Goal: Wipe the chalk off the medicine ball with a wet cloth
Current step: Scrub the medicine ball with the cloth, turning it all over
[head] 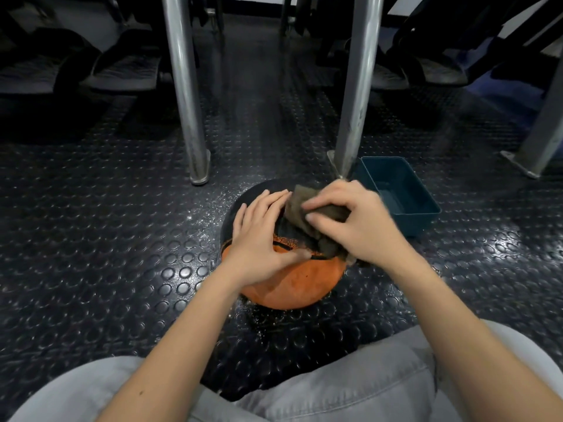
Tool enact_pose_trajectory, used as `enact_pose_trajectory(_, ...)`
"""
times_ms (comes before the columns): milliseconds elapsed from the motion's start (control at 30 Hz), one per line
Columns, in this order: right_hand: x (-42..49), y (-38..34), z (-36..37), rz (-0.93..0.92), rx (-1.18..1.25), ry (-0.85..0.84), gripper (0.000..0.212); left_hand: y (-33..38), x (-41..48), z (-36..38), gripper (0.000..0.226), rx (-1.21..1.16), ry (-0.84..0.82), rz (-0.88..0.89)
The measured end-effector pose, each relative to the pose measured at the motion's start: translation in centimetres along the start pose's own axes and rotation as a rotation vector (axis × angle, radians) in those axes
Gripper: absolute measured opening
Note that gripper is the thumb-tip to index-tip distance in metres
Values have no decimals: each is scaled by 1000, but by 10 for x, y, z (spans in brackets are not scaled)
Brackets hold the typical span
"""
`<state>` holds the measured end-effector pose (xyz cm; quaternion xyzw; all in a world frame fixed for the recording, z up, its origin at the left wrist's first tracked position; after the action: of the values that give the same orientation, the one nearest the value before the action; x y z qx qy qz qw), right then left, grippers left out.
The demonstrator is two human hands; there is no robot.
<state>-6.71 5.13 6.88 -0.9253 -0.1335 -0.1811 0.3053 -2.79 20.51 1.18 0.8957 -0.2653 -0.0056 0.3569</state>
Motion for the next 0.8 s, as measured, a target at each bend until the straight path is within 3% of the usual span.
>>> enact_pose_trajectory(67, 1, 5, 6, 42, 16, -62, 17, 4, 2, 0, 101, 6, -42, 2)
enact_pose_trajectory(133, 4, 34, -2, 173, -141, -42, 16, 6, 3, 1, 94, 5, -44, -3)
enact_pose_trajectory(200, 3, 56, -18, 318, -267, 32, 16, 6, 3, 2, 99, -7, -30, 15)
enact_pose_trajectory(233, 2, 57, -24, 347, -210, 112, 15, 5, 2, 3, 102, -11, -21, 27)
enact_pose_trajectory(300, 4, 35, -24, 232, -9, 200, 17, 1, 0, 2, 104, -5, 8, 32)
enact_pose_trajectory(400, 3, 3, -2, 67, 105, -11, 19, -2, 0, 2, 104, -20, 12, 40)
enact_pose_trajectory(467, 7, 19, 2, 139, 53, -39, 19, 0, 0, 2, 103, -38, 9, 52)
enact_pose_trajectory(533, 9, 44, -9, 275, -179, 1, 16, 1, 1, 2, 106, -39, 13, 44)
enact_pose_trajectory(600, 4, 56, -24, 364, -218, 118, 14, 0, 2, 3, 108, -51, 15, 41)
enact_pose_trajectory(667, 7, 42, -25, 254, -64, 195, 15, -1, -1, 2, 109, -73, 37, 64)
enact_pose_trajectory(733, 10, 25, -11, 119, -6, 113, 17, -1, -2, 2, 110, -95, 29, 96)
enact_pose_trajectory(800, 13, 33, 0, 204, -21, 68, 19, 1, -3, 1, 111, -108, -8, 136)
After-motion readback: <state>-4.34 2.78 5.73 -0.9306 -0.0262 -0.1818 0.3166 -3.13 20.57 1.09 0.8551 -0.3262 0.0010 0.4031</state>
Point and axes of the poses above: each hand's wrist, its own x-axis towards the middle knuckle, its own z-axis out of the palm, y = z × x, the point moved 3 cm from there along x, towards the middle knuckle, and after that the axes turned 4 degrees about -z, right-handed, at the moved point
